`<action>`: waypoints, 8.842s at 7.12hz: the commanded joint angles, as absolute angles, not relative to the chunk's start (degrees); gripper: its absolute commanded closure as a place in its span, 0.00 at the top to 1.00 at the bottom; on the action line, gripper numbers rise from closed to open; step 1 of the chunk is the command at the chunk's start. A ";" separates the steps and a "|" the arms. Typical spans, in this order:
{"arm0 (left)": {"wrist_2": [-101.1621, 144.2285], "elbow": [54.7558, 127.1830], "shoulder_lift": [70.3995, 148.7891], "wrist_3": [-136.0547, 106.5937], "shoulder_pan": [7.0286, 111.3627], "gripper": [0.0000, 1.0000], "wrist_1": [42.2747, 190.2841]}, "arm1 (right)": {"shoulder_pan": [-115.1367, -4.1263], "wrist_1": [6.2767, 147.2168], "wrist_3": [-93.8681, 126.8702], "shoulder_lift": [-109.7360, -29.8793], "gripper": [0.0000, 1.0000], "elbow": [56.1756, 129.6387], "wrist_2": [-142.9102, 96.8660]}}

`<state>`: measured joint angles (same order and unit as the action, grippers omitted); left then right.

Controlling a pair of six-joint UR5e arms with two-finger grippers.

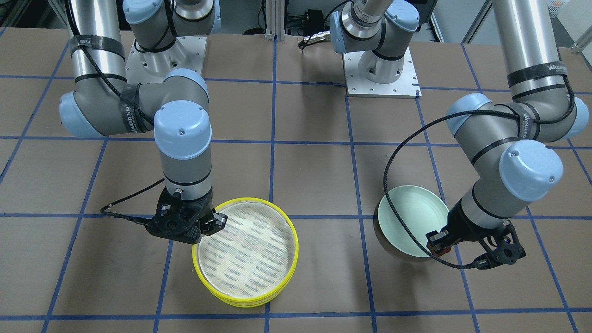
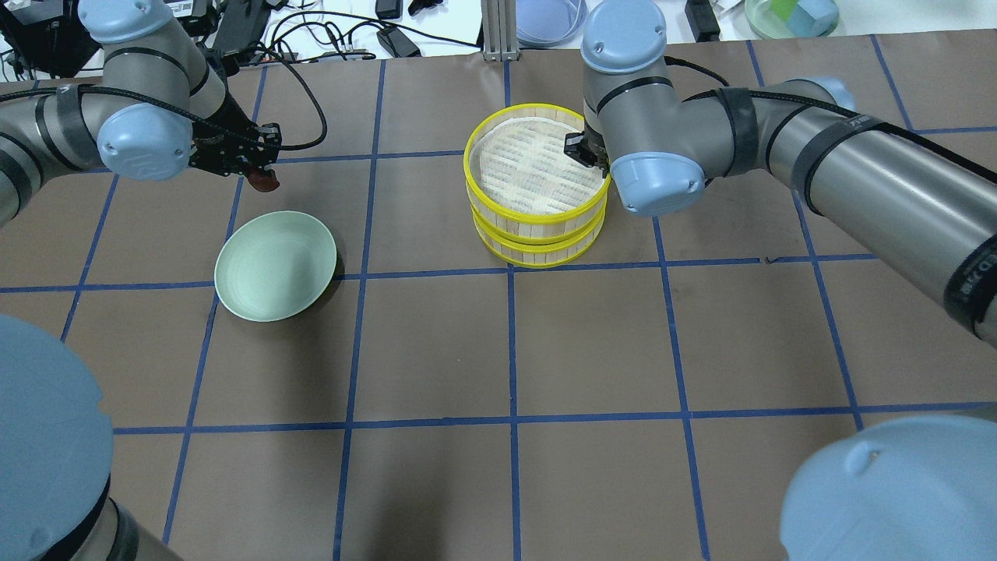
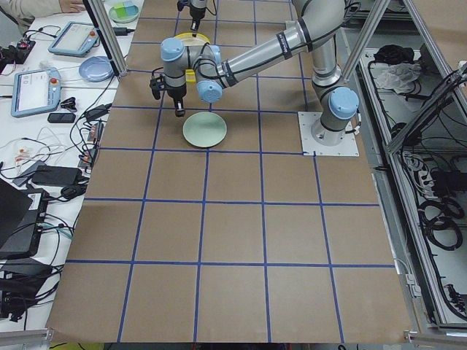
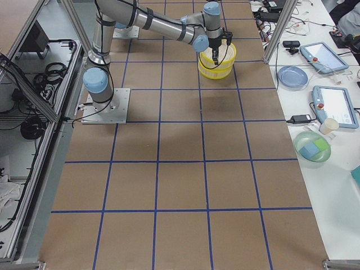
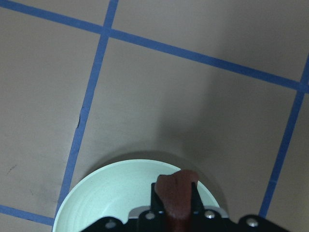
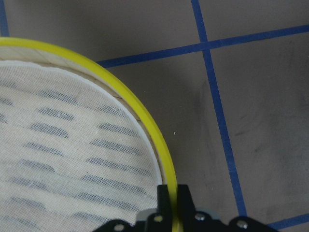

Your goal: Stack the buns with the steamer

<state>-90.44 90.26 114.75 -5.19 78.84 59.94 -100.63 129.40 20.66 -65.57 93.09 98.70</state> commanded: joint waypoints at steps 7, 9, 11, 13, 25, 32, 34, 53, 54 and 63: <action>-90.44 90.35 115.14 -5.27 78.84 0.00 59.94 | -100.63 129.55 19.86 -65.65 0.80 93.25 98.79; -90.44 90.35 115.14 -5.27 78.84 0.00 59.94 | -100.55 129.90 19.60 -66.44 1.00 92.82 98.18; -90.35 89.48 114.70 -6.40 78.84 0.00 59.85 | -99.59 126.94 15.51 -71.33 1.00 92.20 98.17; -87.47 88.34 113.30 -14.89 79.62 0.00 59.85 | -97.83 114.15 12.57 -79.15 1.00 91.67 96.87; -74.09 96.84 117.16 -74.79 103.09 0.17 25.31 | -95.10 88.24 10.02 -93.34 1.00 91.58 89.56; -73.39 96.07 116.28 -74.27 102.75 1.00 25.05 | -94.75 87.72 8.70 -93.34 1.00 91.76 89.65; -73.56 95.11 114.71 -72.79 101.09 1.00 26.70 | -94.75 87.63 8.61 -93.34 1.00 91.76 89.74; -87.80 88.68 90.00 6.50 84.90 1.00 89.03 | -94.75 92.64 1.41 -93.43 1.00 91.93 90.35; -87.80 88.68 90.00 6.50 84.90 1.00 89.03 | -94.75 92.72 1.41 -93.43 1.00 91.85 90.44; -89.30 89.47 90.18 6.24 85.17 1.00 90.09 | -94.75 92.81 1.32 -93.34 1.00 92.02 90.53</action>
